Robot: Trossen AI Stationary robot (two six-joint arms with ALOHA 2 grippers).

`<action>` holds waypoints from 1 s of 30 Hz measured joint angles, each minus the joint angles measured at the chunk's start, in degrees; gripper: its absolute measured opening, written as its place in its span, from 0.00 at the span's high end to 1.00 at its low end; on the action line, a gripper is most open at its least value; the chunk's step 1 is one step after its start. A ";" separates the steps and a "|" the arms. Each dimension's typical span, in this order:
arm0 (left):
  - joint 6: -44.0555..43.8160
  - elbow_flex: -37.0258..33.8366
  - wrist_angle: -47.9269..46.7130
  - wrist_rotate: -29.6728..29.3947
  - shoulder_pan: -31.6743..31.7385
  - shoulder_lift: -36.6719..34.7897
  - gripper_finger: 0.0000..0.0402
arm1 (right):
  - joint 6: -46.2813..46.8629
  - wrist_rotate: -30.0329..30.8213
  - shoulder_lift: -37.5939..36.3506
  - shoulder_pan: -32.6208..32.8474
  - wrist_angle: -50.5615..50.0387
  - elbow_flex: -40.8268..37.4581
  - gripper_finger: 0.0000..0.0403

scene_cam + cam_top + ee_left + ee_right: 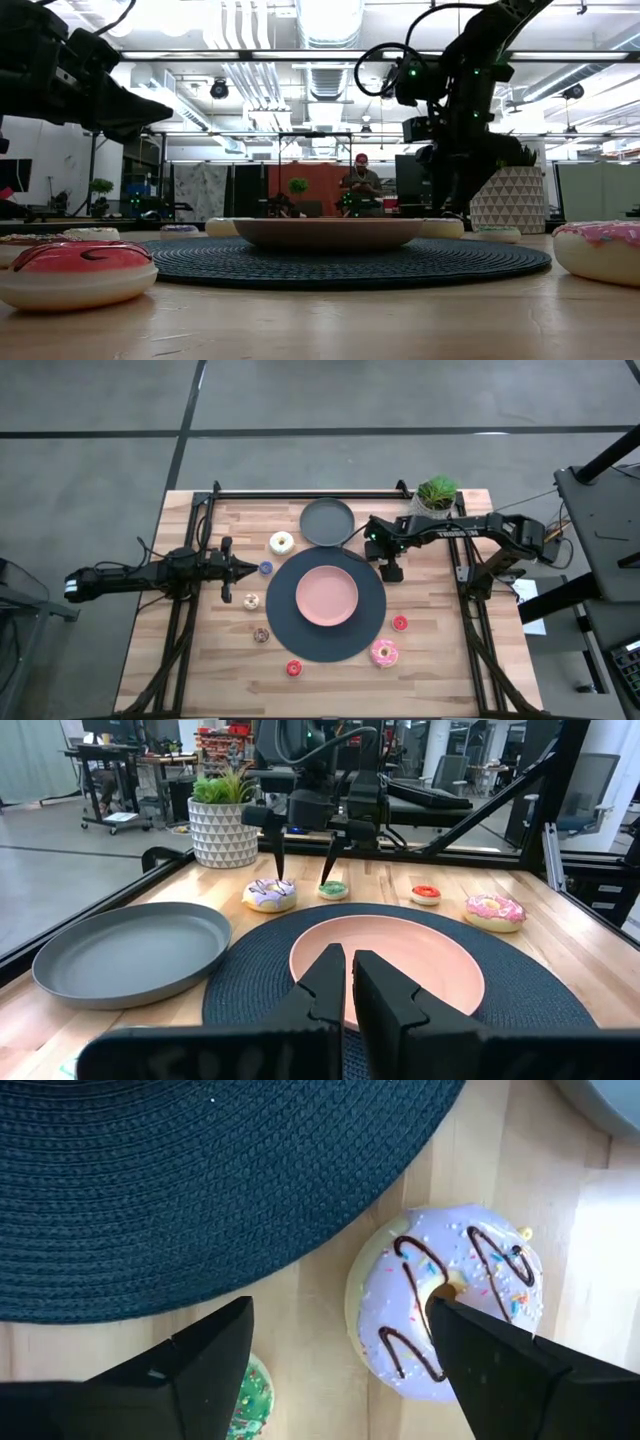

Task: Pick & Place donuts
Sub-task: Put the large purple donut on the gray plate

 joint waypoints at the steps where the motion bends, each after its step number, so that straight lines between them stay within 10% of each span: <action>1: 0.02 0.00 -0.03 0.00 0.02 0.01 1.00 | 0.00 0.00 0.16 -0.01 0.12 0.00 0.28; 30: 0.00 0.00 0.09 0.00 0.00 0.00 1.00 | 0.09 2.89 5.33 -1.25 2.98 -0.04 0.30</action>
